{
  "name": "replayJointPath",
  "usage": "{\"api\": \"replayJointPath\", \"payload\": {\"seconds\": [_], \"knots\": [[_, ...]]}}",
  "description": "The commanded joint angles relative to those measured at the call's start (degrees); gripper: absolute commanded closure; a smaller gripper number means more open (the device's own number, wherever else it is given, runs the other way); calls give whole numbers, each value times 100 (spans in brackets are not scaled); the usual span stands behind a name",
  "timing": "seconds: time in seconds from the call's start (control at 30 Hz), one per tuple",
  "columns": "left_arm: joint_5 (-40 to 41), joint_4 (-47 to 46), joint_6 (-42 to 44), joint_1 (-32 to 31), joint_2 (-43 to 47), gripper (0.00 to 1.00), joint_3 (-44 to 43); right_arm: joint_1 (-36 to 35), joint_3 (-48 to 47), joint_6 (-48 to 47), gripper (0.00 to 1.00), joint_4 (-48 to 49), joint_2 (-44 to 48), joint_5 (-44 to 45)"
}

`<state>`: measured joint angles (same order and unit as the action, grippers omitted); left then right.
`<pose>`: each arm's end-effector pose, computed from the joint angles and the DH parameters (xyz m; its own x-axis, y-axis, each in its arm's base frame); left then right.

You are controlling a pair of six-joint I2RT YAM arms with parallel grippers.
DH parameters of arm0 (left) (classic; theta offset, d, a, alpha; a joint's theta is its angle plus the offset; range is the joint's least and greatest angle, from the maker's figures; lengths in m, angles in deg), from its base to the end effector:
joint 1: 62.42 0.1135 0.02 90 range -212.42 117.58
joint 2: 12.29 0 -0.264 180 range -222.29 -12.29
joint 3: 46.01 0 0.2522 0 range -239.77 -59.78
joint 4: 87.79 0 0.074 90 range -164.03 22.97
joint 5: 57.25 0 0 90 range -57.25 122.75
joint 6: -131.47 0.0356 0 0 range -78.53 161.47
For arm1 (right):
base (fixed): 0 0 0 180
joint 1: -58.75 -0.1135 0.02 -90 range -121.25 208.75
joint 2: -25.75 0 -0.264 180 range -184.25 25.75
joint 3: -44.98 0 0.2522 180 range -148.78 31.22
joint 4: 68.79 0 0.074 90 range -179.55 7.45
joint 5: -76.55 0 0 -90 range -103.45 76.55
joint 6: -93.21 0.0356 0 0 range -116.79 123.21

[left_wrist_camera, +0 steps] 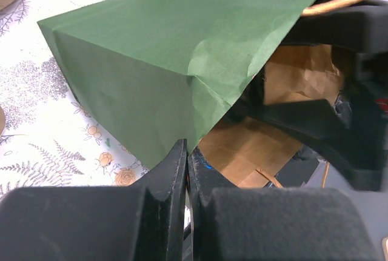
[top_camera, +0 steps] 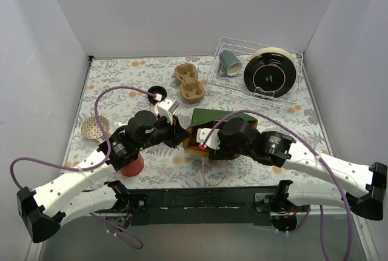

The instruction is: Pack the takeout coffee

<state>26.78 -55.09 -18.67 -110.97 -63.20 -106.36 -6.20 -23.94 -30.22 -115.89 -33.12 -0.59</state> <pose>0.1315 -0.1545 0.3166 -0.8315 -0.3615 -0.4218 0.1759 0.5488 -0.8172 0.0997 0.1947 0.3180 0.2322 -0.7716 -0.5922 -0.8149 0.1781 -0.5516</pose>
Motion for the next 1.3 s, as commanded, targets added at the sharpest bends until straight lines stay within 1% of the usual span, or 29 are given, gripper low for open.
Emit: {"api": "replayJointPath", "payload": {"seconds": [0.0,0.07,0.2,0.27,0.5,0.67,0.83,1.0,1.07,1.17,1.2,1.27], "knots": [[-61,-66,169,-40,38,100,53,26,84,-58,66,125,-352,611],[-70,-66,143,-40,3,100,53,70,154,-102,66,459,-397,665],[-70,-101,-15,-40,3,100,88,175,102,-146,67,688,-599,735],[-105,-92,-50,-40,-6,100,62,202,101,-172,67,942,-608,621],[-219,-13,-375,-40,-111,100,-148,246,277,-313,67,1286,-713,313],[-404,-13,-613,-31,-164,100,-184,298,383,-269,67,1444,-915,357],[-360,75,-701,-40,-138,100,-228,360,488,-199,68,1549,-1065,682],[-360,163,-762,-40,-94,100,-228,422,287,-85,68,1524,-1206,1068],[-352,171,-754,-40,-85,100,-219,448,216,-85,68,1506,-1127,1043],[-343,242,-701,-31,-85,100,-237,527,-91,-76,68,1287,-952,745],[-343,251,-701,-40,-85,100,-245,571,-222,-41,68,1052,-907,457],[-343,251,-701,-40,-76,100,-245,702,-259,-23,68,839,-741,156]]}}
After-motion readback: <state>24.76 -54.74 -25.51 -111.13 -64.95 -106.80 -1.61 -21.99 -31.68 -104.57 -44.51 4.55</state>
